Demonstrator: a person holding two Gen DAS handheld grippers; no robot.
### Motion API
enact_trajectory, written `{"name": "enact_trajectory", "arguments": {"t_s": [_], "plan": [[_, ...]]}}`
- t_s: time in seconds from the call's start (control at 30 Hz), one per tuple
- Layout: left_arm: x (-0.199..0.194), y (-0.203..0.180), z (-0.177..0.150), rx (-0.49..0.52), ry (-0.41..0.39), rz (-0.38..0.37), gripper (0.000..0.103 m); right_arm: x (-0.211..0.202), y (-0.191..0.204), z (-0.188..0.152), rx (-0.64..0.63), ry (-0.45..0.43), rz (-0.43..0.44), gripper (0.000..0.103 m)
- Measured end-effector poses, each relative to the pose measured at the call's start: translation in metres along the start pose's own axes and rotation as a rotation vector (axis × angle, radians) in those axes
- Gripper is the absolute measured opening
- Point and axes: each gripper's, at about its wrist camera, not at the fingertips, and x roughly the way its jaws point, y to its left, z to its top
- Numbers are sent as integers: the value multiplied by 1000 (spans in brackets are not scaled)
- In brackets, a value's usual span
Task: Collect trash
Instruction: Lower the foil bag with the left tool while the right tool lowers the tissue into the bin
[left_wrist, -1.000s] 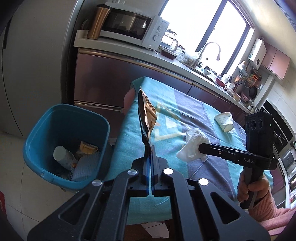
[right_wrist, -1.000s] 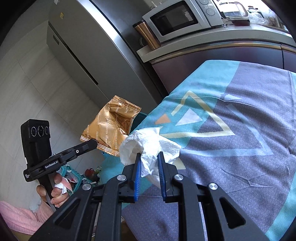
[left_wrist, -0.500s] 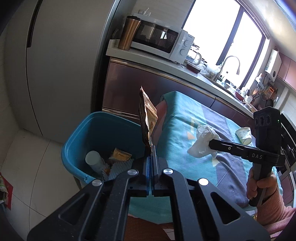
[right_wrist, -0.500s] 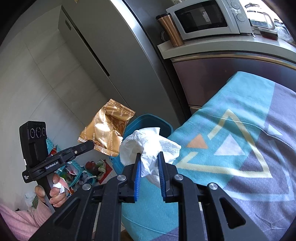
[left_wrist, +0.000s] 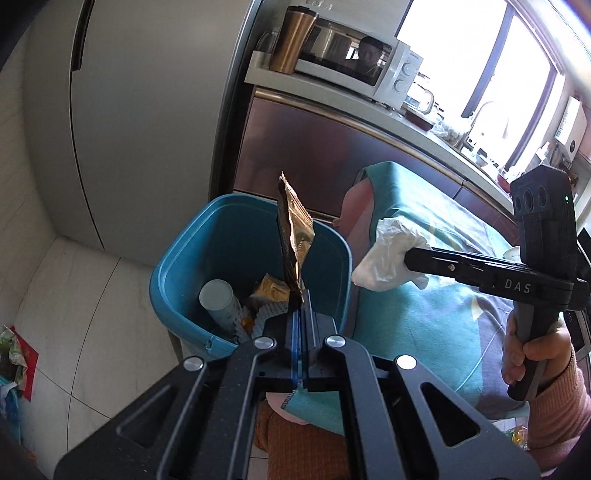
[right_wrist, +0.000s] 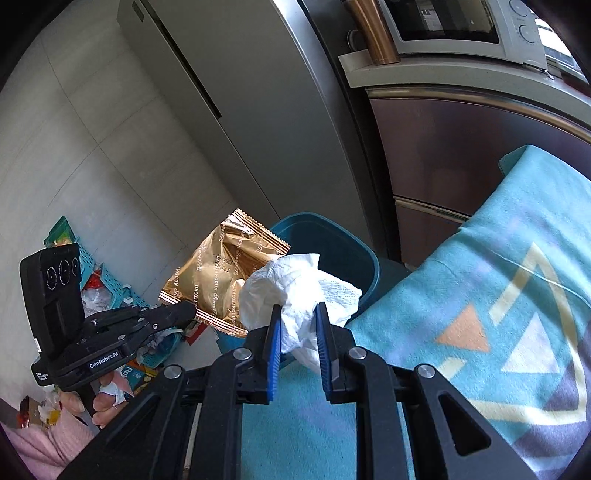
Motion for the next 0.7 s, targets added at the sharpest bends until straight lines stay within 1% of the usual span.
{"name": "enact_trajectory", "arguments": {"t_s": [0.23,0.47,0.67,0.7], "plan": [[18,7,1,-10,33,19,1,25,0,7,-8,53,-25,17],[33,10,1,-13,58,42,2,45,5,11,-27,105,-52,22],[44,15,-1,-24,72,66,2,53,4,13,-24,114,-69,25],[46,15,-1,-26,73,69,3,53,4,14,-21,114,-66,26]]}}
